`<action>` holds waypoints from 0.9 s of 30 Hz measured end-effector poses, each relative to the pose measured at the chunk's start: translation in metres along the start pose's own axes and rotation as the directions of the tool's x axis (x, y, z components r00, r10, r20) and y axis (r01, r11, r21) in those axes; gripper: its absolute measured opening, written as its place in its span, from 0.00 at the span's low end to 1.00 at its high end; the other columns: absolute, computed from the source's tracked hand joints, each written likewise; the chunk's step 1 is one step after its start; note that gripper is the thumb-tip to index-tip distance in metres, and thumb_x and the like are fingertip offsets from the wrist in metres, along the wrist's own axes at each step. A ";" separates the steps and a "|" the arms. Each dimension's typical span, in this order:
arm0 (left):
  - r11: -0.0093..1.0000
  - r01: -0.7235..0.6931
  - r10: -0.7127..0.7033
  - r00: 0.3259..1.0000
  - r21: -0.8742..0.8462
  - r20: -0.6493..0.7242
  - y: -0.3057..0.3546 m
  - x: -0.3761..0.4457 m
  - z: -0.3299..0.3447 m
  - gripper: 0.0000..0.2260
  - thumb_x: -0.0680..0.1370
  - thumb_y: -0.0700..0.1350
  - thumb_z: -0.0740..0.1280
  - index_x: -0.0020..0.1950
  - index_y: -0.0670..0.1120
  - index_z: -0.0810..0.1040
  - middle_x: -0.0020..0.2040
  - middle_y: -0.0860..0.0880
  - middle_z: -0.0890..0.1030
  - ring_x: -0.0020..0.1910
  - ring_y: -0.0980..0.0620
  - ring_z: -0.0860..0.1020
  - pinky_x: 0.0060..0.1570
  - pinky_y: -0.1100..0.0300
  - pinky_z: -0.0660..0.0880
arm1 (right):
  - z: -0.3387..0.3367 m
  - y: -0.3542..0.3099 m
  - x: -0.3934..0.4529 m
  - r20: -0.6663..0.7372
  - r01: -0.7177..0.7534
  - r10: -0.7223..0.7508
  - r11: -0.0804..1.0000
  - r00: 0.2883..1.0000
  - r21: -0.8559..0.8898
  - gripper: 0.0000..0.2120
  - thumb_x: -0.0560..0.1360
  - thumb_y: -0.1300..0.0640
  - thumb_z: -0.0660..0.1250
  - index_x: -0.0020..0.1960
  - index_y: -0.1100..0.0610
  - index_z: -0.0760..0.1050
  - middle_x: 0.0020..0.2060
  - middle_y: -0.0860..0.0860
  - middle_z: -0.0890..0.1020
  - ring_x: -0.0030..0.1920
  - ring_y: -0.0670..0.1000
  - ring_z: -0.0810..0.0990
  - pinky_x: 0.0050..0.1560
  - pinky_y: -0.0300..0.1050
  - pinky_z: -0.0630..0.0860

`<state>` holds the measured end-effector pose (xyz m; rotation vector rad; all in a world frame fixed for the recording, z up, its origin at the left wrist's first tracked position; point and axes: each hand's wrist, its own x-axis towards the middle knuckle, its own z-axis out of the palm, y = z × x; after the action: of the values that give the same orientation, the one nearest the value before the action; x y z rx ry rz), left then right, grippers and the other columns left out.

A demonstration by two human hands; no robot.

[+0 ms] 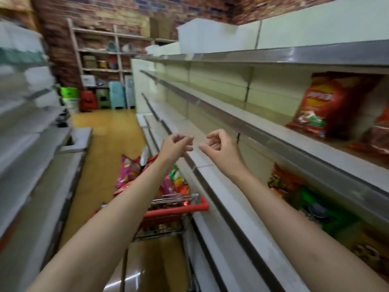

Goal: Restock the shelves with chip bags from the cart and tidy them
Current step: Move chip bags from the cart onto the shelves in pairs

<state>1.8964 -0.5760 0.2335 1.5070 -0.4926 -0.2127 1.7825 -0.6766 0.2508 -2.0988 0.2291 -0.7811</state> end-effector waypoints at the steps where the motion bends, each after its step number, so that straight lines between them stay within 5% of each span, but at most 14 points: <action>1: 1.000 0.010 -0.009 1.000 0.008 -0.028 -0.005 0.003 -0.014 0.04 0.79 0.42 0.66 0.45 0.44 0.76 0.42 0.47 0.80 0.37 0.55 0.79 0.35 0.65 0.72 | 0.014 0.002 0.005 0.028 -0.003 0.003 1.000 1.000 0.011 0.12 0.74 0.53 0.71 0.52 0.54 0.72 0.41 0.47 0.76 0.37 0.42 0.72 0.38 0.32 0.70; 9: 0.993 0.097 -0.086 0.984 0.060 -0.158 -0.066 0.056 -0.118 0.04 0.78 0.43 0.68 0.44 0.44 0.78 0.41 0.46 0.81 0.37 0.53 0.79 0.36 0.62 0.73 | 0.127 0.031 0.055 0.205 -0.082 0.078 0.997 0.976 0.012 0.11 0.75 0.53 0.70 0.53 0.55 0.72 0.43 0.48 0.77 0.42 0.46 0.75 0.46 0.43 0.74; 14: 0.983 0.173 -0.160 0.972 0.066 -0.171 -0.107 0.113 -0.170 0.05 0.78 0.43 0.68 0.45 0.42 0.78 0.41 0.45 0.80 0.36 0.53 0.78 0.34 0.62 0.72 | 0.196 0.062 0.104 0.253 -0.143 0.144 0.989 0.957 -0.019 0.10 0.75 0.54 0.69 0.53 0.54 0.73 0.41 0.45 0.75 0.41 0.43 0.73 0.38 0.30 0.69; 22: 0.944 0.305 -0.289 0.949 0.128 -0.128 -0.183 0.184 -0.203 0.09 0.78 0.41 0.68 0.52 0.36 0.78 0.43 0.44 0.79 0.35 0.55 0.77 0.35 0.66 0.75 | 0.275 0.118 0.151 0.287 -0.275 0.288 0.958 0.914 -0.086 0.11 0.75 0.53 0.69 0.55 0.55 0.73 0.48 0.48 0.77 0.46 0.44 0.74 0.40 0.31 0.68; 27: 0.901 0.386 -0.374 0.922 0.198 -0.096 -0.233 0.200 -0.203 0.05 0.77 0.44 0.68 0.45 0.43 0.78 0.41 0.47 0.80 0.38 0.54 0.78 0.41 0.61 0.75 | 0.298 0.165 0.158 0.317 -0.368 0.386 0.922 0.866 -0.119 0.10 0.76 0.53 0.69 0.55 0.55 0.74 0.47 0.47 0.77 0.47 0.45 0.74 0.40 0.32 0.68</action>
<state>2.2005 -0.4957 0.0420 1.8102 -0.1729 -0.4328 2.1067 -0.6458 0.0640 -2.1062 0.4619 -0.1793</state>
